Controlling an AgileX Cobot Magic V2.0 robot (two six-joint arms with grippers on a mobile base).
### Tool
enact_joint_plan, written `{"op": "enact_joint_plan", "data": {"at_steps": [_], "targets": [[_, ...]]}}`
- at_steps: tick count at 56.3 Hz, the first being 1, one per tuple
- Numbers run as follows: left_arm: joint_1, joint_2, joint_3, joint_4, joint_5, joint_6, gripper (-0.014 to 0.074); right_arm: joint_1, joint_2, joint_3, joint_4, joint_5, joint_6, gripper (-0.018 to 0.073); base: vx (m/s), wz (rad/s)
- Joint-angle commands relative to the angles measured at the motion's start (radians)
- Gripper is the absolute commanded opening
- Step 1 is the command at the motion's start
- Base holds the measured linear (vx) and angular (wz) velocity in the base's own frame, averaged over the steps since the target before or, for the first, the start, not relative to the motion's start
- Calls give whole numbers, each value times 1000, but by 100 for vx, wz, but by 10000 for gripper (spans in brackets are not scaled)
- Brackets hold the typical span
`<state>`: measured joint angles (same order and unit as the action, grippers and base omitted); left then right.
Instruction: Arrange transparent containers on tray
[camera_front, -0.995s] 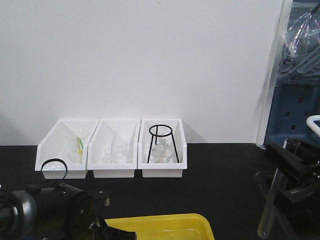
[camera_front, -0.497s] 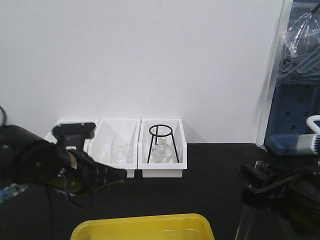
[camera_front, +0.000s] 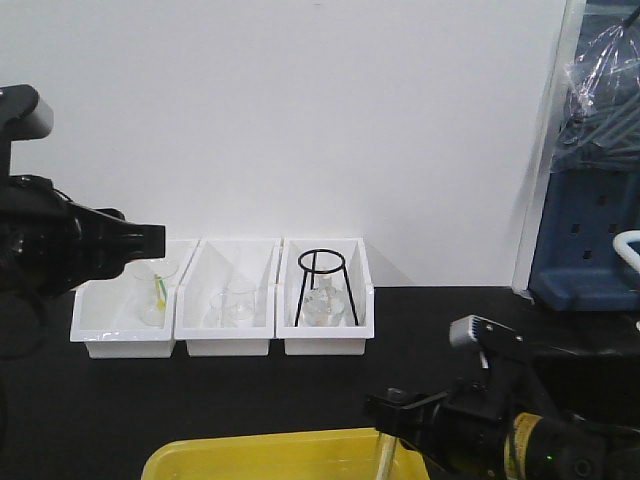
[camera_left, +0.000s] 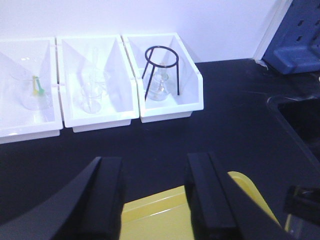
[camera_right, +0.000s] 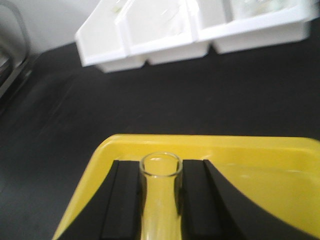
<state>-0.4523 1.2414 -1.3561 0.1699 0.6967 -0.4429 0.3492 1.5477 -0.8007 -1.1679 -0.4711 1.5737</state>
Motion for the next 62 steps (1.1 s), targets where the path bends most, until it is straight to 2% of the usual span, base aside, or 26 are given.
{"op": "enact_joint_plan", "data": {"at_steps": [1, 7, 9, 15, 25, 62], "targets": [[5, -30, -34, 16, -51, 2, 417, 0, 11, -113, -206, -93, 213, -11, 0, 0], [5, -30, -34, 16, -32, 2, 417, 0, 63, -234, -562, -105, 527, -11, 0, 0], [5, -30, -34, 16, -29, 2, 417, 0, 81, -278, -628, -136, 555, -11, 0, 0], [5, -30, -34, 16, -29, 2, 417, -12, 112, -320, -598, -221, 554, -11, 0, 0], [5, -30, -34, 16, -29, 2, 417, -12, 146, -322, -626, -182, 554, -11, 0, 0], [5, -30, -34, 14, 16, 2, 417, -19, 357, -322, -623, -89, 554, -2, 0, 0]]}}
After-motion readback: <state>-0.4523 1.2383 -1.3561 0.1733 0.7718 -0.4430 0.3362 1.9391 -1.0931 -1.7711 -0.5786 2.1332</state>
